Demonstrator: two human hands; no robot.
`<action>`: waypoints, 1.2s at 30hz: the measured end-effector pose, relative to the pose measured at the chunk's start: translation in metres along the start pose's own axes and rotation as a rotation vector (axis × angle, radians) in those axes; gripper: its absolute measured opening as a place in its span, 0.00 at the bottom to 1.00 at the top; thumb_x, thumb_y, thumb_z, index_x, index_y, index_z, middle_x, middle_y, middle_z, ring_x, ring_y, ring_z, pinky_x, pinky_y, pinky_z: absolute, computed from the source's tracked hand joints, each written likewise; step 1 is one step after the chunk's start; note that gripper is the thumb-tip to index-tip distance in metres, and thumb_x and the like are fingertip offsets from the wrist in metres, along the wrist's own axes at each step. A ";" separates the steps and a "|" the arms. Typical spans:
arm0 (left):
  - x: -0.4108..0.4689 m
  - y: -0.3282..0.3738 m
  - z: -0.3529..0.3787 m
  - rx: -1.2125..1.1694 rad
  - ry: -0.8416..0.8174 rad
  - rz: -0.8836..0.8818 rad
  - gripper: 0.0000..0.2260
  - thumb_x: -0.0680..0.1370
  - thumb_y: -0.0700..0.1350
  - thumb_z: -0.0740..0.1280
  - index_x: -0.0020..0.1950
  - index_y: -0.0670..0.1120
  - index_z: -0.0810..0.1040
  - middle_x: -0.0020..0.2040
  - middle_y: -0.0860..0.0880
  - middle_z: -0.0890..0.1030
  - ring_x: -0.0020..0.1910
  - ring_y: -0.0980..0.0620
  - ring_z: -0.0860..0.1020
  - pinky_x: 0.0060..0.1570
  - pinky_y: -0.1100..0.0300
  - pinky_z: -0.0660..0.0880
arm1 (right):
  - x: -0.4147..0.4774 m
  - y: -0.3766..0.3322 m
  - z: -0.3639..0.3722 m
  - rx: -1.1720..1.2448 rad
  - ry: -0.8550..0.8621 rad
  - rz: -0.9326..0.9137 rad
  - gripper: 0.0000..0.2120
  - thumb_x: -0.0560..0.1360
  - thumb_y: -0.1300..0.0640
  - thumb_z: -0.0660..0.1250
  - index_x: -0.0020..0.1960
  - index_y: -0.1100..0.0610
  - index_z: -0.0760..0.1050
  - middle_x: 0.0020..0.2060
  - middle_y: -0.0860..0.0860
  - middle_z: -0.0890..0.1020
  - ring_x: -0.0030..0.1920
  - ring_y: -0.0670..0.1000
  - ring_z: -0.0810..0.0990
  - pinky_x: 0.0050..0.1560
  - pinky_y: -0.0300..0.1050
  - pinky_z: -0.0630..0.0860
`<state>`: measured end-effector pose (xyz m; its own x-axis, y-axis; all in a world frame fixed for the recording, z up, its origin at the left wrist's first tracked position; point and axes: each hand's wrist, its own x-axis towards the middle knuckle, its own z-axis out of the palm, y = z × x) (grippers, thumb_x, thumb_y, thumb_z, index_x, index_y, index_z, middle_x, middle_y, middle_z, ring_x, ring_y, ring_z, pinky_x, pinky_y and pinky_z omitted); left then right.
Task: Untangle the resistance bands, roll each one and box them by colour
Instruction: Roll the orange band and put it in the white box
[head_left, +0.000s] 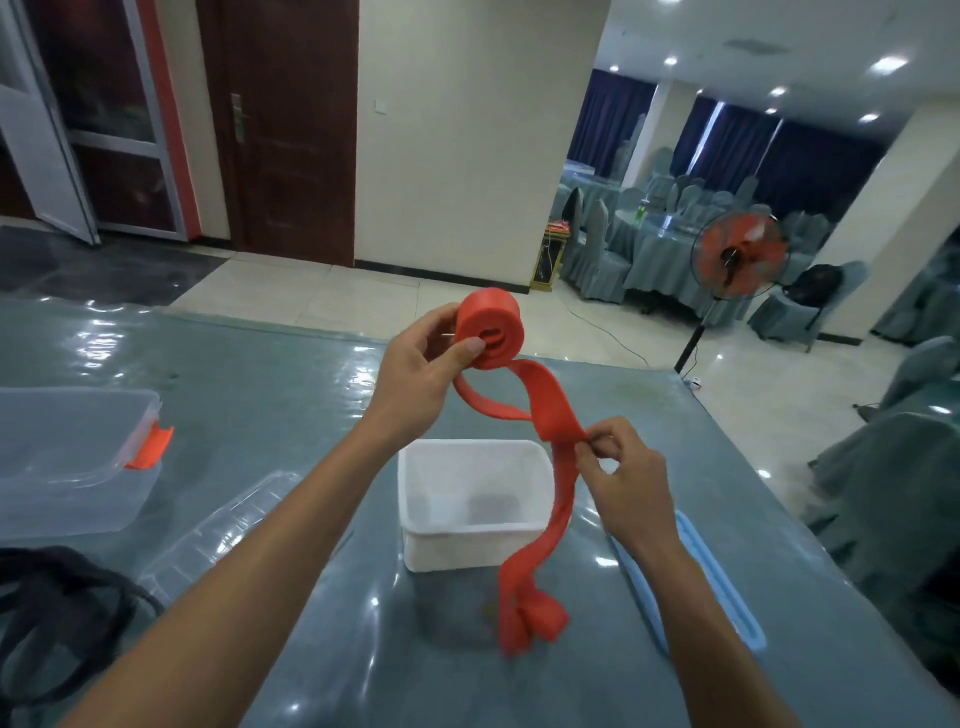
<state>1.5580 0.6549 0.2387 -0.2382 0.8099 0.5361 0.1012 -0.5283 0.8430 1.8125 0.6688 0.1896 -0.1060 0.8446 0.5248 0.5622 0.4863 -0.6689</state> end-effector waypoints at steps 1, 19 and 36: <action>0.002 0.000 0.002 0.010 -0.005 0.007 0.21 0.73 0.57 0.72 0.64 0.52 0.78 0.55 0.52 0.85 0.55 0.51 0.83 0.57 0.57 0.79 | 0.003 -0.003 -0.005 0.017 0.012 0.009 0.08 0.75 0.64 0.72 0.47 0.54 0.75 0.34 0.40 0.83 0.39 0.39 0.83 0.41 0.35 0.75; 0.000 0.016 0.013 -0.050 -0.028 0.057 0.14 0.78 0.43 0.72 0.61 0.56 0.79 0.51 0.58 0.86 0.51 0.55 0.84 0.50 0.64 0.80 | 0.011 0.009 -0.017 -0.149 0.157 0.100 0.07 0.78 0.57 0.69 0.48 0.51 0.70 0.40 0.49 0.82 0.45 0.55 0.85 0.45 0.58 0.80; -0.047 -0.022 0.008 0.092 -0.059 -0.135 0.14 0.79 0.42 0.71 0.64 0.52 0.78 0.51 0.56 0.85 0.51 0.57 0.83 0.55 0.59 0.79 | -0.051 0.031 0.065 -0.071 -0.401 0.225 0.06 0.75 0.57 0.71 0.50 0.49 0.79 0.47 0.41 0.82 0.51 0.44 0.80 0.54 0.41 0.76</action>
<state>1.5752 0.6304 0.1950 -0.1986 0.8871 0.4167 0.1603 -0.3900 0.9067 1.7818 0.6559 0.1080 -0.2761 0.9541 0.1164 0.6608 0.2763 -0.6978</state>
